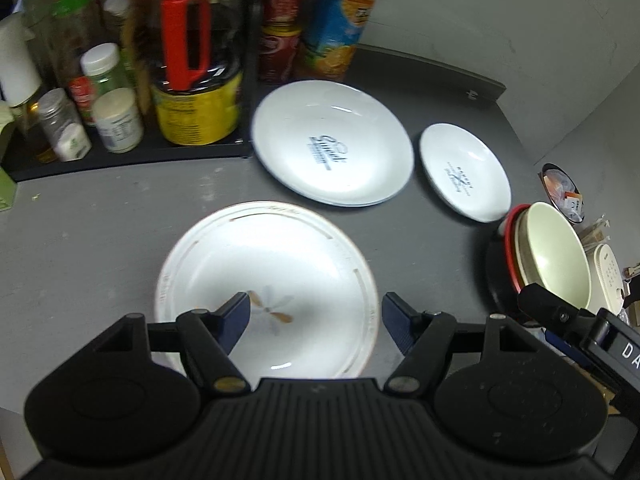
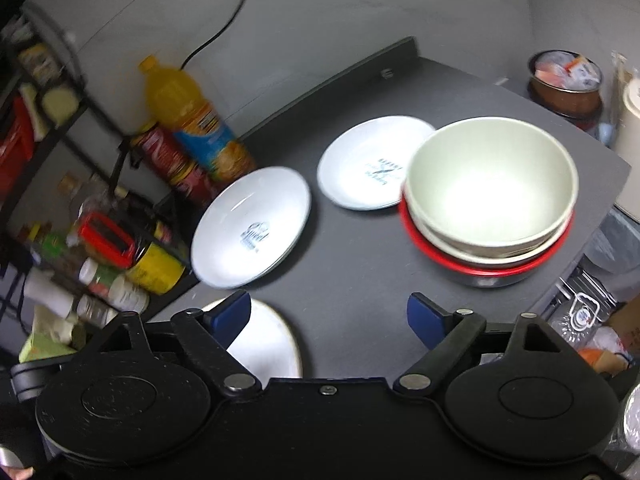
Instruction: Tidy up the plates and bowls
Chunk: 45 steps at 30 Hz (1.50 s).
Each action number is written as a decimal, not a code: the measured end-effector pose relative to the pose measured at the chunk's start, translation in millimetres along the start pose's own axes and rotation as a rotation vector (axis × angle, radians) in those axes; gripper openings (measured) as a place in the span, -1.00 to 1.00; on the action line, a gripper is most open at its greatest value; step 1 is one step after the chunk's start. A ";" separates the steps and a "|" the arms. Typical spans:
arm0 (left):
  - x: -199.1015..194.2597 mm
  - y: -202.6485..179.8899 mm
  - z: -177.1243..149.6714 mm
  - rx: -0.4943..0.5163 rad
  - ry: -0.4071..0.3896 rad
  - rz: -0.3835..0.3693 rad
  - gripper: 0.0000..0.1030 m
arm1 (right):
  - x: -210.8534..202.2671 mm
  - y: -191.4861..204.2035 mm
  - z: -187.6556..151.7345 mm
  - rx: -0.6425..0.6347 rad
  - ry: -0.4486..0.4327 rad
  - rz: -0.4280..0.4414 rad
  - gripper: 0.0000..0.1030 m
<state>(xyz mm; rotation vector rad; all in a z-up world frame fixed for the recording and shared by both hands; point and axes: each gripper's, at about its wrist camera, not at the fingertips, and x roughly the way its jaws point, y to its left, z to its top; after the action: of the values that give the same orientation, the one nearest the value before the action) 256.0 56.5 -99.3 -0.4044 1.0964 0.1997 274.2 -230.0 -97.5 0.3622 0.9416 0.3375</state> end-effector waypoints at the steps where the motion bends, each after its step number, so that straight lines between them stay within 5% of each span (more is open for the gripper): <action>1: -1.2 5.1 -1.4 -0.004 0.000 0.001 0.38 | 0.2 3.5 -2.3 -0.012 0.004 0.004 0.73; 22: -32.1 87.3 -27.9 -0.054 -0.029 -0.007 0.38 | 6.2 71.0 -37.8 -0.282 0.080 -0.001 0.87; 34: -35.3 91.1 -28.4 -0.032 -0.050 0.006 0.38 | 15.4 77.6 -36.9 -0.370 0.105 0.013 0.91; 45: -13.0 62.4 -0.1 -0.051 -0.034 0.014 0.38 | 43.2 53.8 4.8 -0.388 0.125 0.020 0.91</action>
<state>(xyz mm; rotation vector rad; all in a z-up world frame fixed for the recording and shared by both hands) 228.1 113.8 -101.4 -0.4375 1.0625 0.2464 295.1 -164.3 -102.2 -0.0049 0.9709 0.5551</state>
